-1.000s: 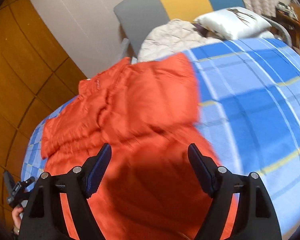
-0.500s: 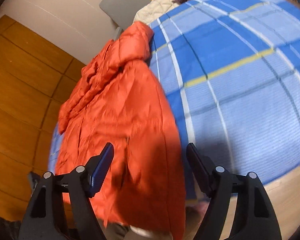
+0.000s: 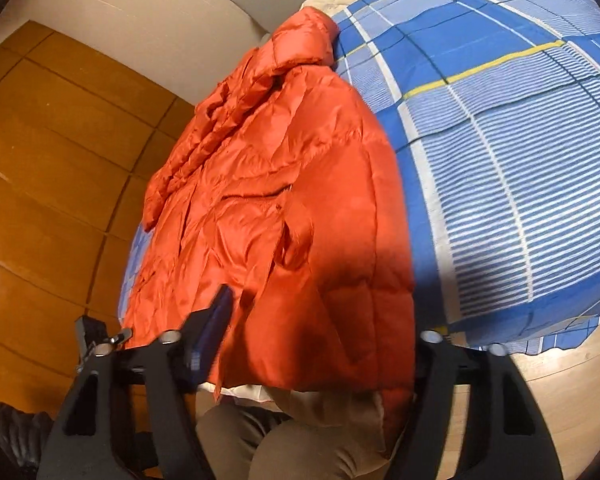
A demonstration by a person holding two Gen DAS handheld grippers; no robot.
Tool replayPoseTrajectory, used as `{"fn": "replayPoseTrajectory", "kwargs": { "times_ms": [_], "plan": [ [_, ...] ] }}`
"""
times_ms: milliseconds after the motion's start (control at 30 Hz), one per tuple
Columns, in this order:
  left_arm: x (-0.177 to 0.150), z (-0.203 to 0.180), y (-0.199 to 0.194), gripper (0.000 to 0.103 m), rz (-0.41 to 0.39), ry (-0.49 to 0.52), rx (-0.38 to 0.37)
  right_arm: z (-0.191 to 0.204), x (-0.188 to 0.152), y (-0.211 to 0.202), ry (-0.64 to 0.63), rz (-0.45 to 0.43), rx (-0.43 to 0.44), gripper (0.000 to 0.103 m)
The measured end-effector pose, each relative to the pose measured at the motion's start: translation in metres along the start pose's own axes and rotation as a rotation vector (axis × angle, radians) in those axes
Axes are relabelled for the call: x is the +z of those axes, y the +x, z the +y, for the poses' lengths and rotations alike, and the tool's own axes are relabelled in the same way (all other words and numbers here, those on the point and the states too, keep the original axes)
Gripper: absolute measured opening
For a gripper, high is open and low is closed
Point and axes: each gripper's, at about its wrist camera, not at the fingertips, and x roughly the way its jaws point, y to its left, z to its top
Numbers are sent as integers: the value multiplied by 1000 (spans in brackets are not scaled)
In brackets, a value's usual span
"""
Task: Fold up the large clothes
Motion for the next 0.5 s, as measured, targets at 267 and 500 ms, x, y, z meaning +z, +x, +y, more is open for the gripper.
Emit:
{"fn": "replayPoseTrajectory", "kwargs": {
  "times_ms": [267,500],
  "plan": [
    [-1,-17,-14,18,31,43,5,2,-2,-17,38,-13,136,18],
    [-8,-26,-54,14,-20,37,-69,14,-3,-47,30,-54,202,16]
  ]
}}
